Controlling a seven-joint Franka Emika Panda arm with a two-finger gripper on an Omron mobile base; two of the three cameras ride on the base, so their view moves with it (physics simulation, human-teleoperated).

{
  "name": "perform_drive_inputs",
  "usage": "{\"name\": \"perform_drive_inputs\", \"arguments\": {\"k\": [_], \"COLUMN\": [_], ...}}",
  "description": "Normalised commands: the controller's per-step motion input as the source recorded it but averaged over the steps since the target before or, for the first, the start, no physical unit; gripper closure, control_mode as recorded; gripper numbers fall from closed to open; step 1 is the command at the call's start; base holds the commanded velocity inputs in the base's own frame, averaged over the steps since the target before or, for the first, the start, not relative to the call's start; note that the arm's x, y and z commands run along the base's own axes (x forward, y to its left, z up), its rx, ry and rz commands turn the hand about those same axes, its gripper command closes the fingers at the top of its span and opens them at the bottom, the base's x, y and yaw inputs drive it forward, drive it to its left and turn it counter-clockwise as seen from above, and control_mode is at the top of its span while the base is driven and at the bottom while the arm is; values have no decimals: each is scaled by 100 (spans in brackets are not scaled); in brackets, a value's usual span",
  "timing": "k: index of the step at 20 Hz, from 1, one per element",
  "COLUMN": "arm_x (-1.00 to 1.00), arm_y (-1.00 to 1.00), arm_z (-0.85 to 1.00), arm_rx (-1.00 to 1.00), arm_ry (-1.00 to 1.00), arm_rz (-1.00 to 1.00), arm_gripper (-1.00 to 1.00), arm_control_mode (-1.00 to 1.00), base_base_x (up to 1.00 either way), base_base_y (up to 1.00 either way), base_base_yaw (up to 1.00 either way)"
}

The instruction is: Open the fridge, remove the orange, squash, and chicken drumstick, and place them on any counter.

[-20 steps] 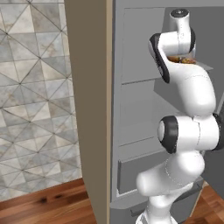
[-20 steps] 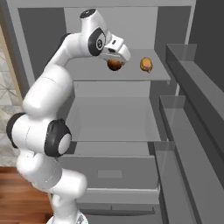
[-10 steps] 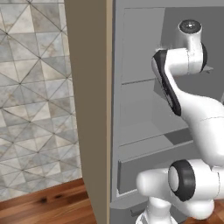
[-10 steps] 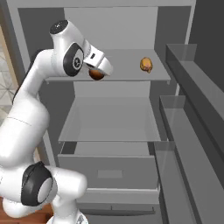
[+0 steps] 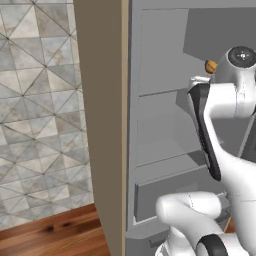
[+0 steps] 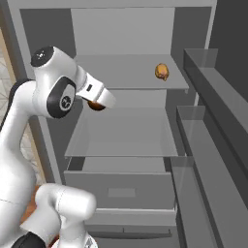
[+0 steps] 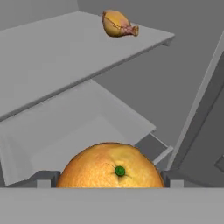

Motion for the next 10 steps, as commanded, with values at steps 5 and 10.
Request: {"name": "perform_drive_inputs", "arguments": {"k": [5, 10], "arm_x": [-58, -32], "arm_y": [3, 1], "arm_z": [-27, -12], "arm_rx": [0, 0], "arm_ry": [20, 10], "arm_rz": [0, -1], "arm_gripper": [100, 100], "arm_control_mode": [-100, 100], "base_base_x": [0, -37], "base_base_y": [0, 7], "base_base_yaw": [0, -6]}}
